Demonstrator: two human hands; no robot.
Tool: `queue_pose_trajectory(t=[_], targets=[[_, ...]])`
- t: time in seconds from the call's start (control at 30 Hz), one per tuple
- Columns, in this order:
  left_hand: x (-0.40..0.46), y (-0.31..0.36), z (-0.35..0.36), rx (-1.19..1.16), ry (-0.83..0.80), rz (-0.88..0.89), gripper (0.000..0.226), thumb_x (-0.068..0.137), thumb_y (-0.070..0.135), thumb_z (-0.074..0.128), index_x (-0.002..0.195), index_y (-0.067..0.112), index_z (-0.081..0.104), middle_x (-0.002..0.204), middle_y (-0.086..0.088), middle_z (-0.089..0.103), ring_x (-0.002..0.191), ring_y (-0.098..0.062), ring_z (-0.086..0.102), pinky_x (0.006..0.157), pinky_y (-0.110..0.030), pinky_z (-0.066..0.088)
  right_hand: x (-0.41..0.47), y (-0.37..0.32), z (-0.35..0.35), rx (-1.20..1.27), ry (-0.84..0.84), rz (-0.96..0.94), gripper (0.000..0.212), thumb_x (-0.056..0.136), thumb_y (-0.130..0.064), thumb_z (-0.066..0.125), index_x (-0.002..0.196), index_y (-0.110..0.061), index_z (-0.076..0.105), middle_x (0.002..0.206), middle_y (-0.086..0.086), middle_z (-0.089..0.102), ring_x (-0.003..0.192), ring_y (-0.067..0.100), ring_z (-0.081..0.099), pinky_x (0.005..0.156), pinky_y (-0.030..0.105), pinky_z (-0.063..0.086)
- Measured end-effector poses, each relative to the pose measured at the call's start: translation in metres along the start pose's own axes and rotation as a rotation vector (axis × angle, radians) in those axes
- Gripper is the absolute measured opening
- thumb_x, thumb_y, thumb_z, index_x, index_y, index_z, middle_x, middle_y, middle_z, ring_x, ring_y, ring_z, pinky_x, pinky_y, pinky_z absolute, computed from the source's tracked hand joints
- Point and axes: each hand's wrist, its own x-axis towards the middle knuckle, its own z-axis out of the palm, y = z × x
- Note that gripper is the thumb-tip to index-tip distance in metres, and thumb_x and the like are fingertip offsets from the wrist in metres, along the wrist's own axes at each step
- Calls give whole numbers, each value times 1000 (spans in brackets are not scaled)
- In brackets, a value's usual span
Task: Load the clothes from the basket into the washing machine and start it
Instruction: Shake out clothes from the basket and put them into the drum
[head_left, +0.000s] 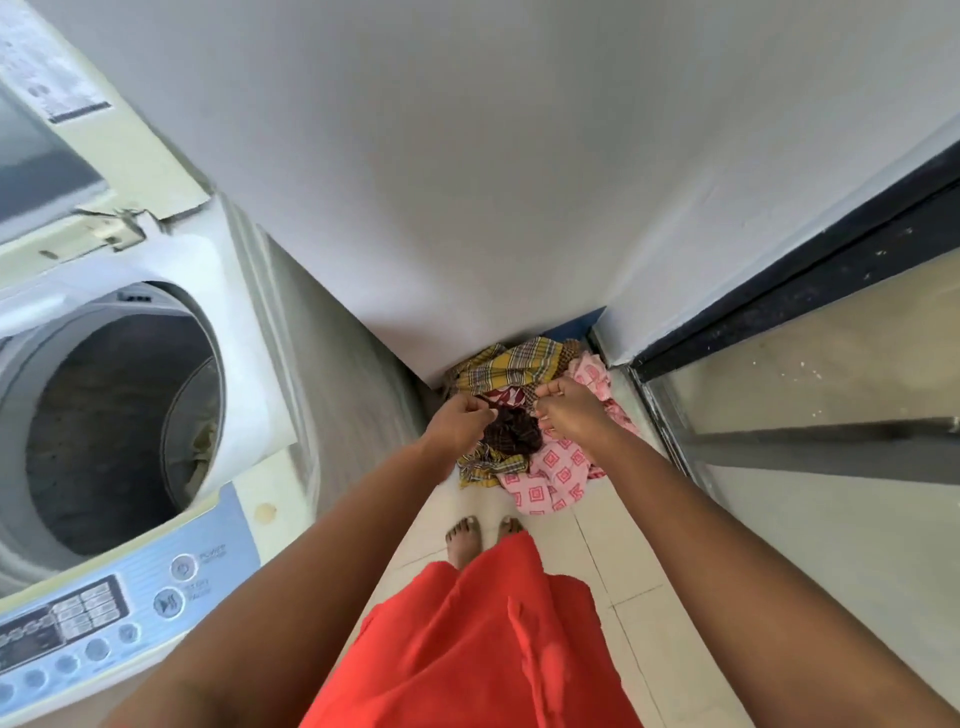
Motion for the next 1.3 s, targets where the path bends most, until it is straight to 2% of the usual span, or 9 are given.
queue_pose_trajectory(t=[0.23, 0.33, 0.63, 0.73, 0.87, 1.0, 1.1, 1.2, 1.3], targets=[[79, -32, 24, 74, 7, -65, 11, 98, 26, 59, 102, 16, 56, 85, -2, 54, 74, -16, 48, 68, -33, 40, 71, 36, 16, -161, 2, 8, 11, 91, -17, 56, 102, -16, 58, 96, 5, 63, 91, 26, 63, 79, 38, 52], [124, -50, 35, 70, -3, -70, 34, 97, 26, 62, 128, 14, 54, 113, -7, 60, 97, -22, 59, 78, -31, 43, 117, 53, 28, -211, 15, -12, 15, 90, -17, 58, 105, -15, 60, 97, 4, 60, 91, 25, 59, 67, 29, 43], [226, -92, 54, 4, 24, -32, 40, 97, 20, 61, 137, 18, 53, 125, 5, 57, 109, -15, 58, 89, -28, 46, 222, 101, 48, -248, 19, 22, 59, 90, -20, 60, 146, -25, 41, 156, 19, 10, 135, 43, 35, 107, 37, 41], [240, -98, 55, 33, 21, -5, 38, 96, 27, 61, 133, 22, 56, 125, 0, 64, 104, -14, 63, 81, -27, 50, 232, 100, 51, -349, -16, -72, 56, 93, -13, 58, 147, -11, 42, 158, 16, 16, 144, 37, 25, 117, 35, 25], [231, -92, 55, 36, 36, -1, 36, 95, 21, 63, 130, 17, 55, 123, -10, 63, 111, -26, 62, 93, -38, 49, 217, 90, 60, -354, -13, -168, 48, 89, -11, 65, 135, -3, 55, 143, 7, 38, 125, 28, 52, 106, 34, 42], [194, -69, 47, 48, -1, 95, 70, 87, 2, 71, 148, 14, 37, 130, 0, 56, 118, -17, 56, 93, -25, 46, 169, 58, 59, -275, 0, -312, 32, 85, -5, 68, 117, -7, 70, 130, 6, 54, 117, 22, 57, 102, 29, 44], [170, -50, 37, 108, 38, 188, 89, 76, 10, 76, 151, 29, 32, 136, -6, 58, 125, -23, 56, 105, -41, 48, 125, 23, 56, -238, -25, -433, 23, 85, -2, 67, 107, -7, 74, 123, 6, 61, 114, 21, 57, 99, 28, 43], [135, -24, 26, 206, 129, 238, 79, 82, 17, 62, 148, 44, 29, 141, -13, 49, 128, -31, 50, 106, -44, 46, 84, -10, 50, -223, -36, -498, 20, 85, -1, 67, 103, -4, 75, 123, 5, 62, 112, 20, 60, 98, 26, 44], [96, 0, 13, 193, 230, 228, 61, 89, 14, 61, 145, 28, 44, 135, -15, 48, 115, -31, 56, 92, -30, 45, 38, -42, 36, -160, -58, -531, 21, 85, 1, 66, 103, -4, 76, 121, 3, 64, 104, 10, 59, 96, 17, 46]])
